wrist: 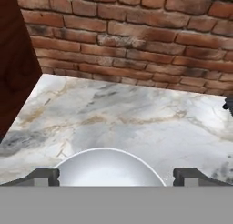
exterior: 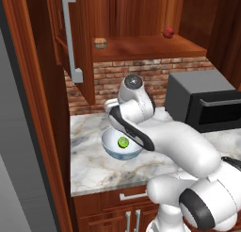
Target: Open the cabinet. Pick the tangerine and kiwi from the cabinet and place them into the bowl. Then close the cabinet.
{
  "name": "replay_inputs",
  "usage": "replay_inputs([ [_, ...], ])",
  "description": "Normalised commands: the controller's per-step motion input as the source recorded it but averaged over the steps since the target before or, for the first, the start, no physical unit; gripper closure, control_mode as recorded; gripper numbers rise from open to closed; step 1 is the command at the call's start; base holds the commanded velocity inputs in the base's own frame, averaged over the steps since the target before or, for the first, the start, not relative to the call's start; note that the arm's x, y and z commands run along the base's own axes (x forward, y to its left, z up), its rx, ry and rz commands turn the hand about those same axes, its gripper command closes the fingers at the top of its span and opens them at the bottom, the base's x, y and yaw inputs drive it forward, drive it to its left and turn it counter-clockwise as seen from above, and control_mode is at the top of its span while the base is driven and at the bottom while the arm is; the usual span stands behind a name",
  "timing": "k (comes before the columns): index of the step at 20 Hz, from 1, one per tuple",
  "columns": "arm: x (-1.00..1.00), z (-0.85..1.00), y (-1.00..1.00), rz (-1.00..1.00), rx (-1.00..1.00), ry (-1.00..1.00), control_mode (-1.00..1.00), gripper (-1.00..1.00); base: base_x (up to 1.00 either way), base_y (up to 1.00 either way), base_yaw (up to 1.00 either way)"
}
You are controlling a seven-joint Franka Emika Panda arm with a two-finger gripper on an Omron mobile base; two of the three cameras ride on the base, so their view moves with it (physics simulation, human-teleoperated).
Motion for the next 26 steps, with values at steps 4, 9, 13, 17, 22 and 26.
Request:
replay_inputs([
  [4,-0.08,0.90,0.00,0.00,0.00,-0.13,-1.00,-1.00,0.00,0.00,0.00],
  [9,-0.19,0.92,0.00,0.00,0.00,-0.12,-1.00,-1.00,0.00,0.00,0.00],
  [13,-0.51,0.84,0.00,0.00,0.00,-0.12,-1.00,-1.00,0.00,0.00,0.00],
  [17,-0.47,0.80,0.00,0.00,0.00,-0.14,-1.00,-1.00,0.00,0.00,0.00],
  [22,-0.16,0.75,-0.02,0.00,0.00,-0.15,-1.00,-1.00,0.00,0.00,0.00],
  [26,0.00,0.61,-0.08,0.00,0.02,-0.07,-1.00,-1.00,0.00,0.00,0.00],
])
